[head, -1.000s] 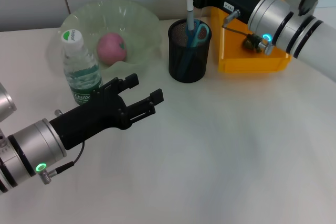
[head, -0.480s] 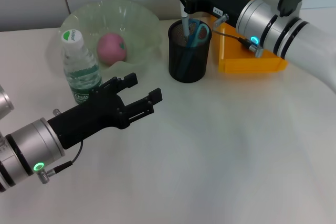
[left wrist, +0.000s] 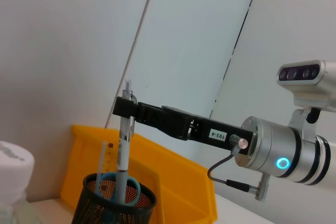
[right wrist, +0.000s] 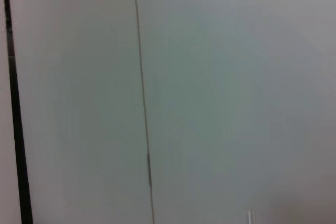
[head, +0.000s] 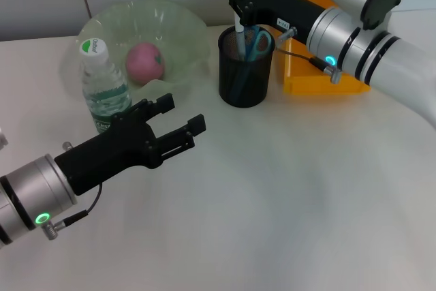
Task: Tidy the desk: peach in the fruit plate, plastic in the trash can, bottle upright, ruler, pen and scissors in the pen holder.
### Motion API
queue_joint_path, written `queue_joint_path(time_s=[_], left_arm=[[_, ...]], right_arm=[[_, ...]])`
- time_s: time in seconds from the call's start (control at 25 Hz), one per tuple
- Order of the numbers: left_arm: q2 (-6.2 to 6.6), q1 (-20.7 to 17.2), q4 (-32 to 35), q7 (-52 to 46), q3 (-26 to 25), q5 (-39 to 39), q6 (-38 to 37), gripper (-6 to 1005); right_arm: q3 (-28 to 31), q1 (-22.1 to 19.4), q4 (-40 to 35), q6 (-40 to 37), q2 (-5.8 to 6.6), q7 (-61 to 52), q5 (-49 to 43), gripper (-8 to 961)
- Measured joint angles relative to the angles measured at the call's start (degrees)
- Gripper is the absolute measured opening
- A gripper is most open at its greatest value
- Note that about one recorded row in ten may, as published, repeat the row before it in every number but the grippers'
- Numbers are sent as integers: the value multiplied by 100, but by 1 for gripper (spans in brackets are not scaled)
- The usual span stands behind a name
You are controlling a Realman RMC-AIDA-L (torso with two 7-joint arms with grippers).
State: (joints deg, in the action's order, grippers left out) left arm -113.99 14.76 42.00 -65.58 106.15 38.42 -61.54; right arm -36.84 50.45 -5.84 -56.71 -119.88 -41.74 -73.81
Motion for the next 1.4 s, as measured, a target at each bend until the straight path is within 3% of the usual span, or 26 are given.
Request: queue_joint_path(time_s=[0.2,0.64,0.76,0.8,0.84,0.88,0.92,1.0,1.04,1.08,1.12,1.16,1.2,1.24,1.32,1.36,1.4], left_arm=[[25,-15,16,-2,0,0,-18,818],[71,-35,27,13,-8,-1,-110,818],[118,-33,27,-17,-16,44,-149,817],[164,-13,31,-199,-243,381,-321,817],[164,-13,31,-199,-243,381,-321,816],[172,-3,32,-317,-399,614,-409,816],[172,-3,32,-317,-399,614,-409,816],[173,20,33,-495,-666,994,-538,816],[170,105,16,-849,-1319,1813,-891,816],[173,194,-22,-1010,-1666,2203,-1127,816],[178,234,-43,-1081,-1802,2352,-1234,816],[186,317,-81,-1203,-2053,2634,-1429,816],[194,353,-96,-1265,-2156,2772,-1522,816],[202,441,-151,-1366,-2387,3017,-1696,816],[212,534,-219,-1458,-2618,3250,-1874,816],[237,834,-512,-1597,-3123,3778,-2293,816],[246,900,-588,-1606,-3220,3865,-2372,816]], right_arm=[[19,-99,5,-50,0,-25,175,236],[4,-466,-173,-801,32,-602,232,638],[-88,-907,-609,-1378,58,-1262,166,699],[-281,-1289,-1058,-1793,84,-1741,70,709],[-281,-1289,-1058,-1793,84,-1741,70,719],[-601,-1695,-1607,-2157,137,-2247,-54,730],[-601,-1695,-1607,-2157,137,-2247,-54,740],[-943,-2117,-2210,-2614,303,-2995,-305,760],[-1002,-2182,-2308,-2775,383,-3225,-472,760],[-1002,-2182,-2308,-2775,383,-3225,-472,760],[-1026,-2217,-2364,-2903,461,-3430,-620,759],[-1034,-2217,-2370,-3034,564,-3649,-839,759],[-1039,-2158,-2338,-3290,771,-4065,-1338,759],[-1039,-2158,-2338,-3290,771,-4065,-1338,759],[-1040,-2093,-2303,-3512,894,-4319,-1835,758],[-1033,-2063,-2301,-3618,942,-4410,-2062,758],[-1019,-2029,-2320,-3827,1006,-4545,-2441,758]])
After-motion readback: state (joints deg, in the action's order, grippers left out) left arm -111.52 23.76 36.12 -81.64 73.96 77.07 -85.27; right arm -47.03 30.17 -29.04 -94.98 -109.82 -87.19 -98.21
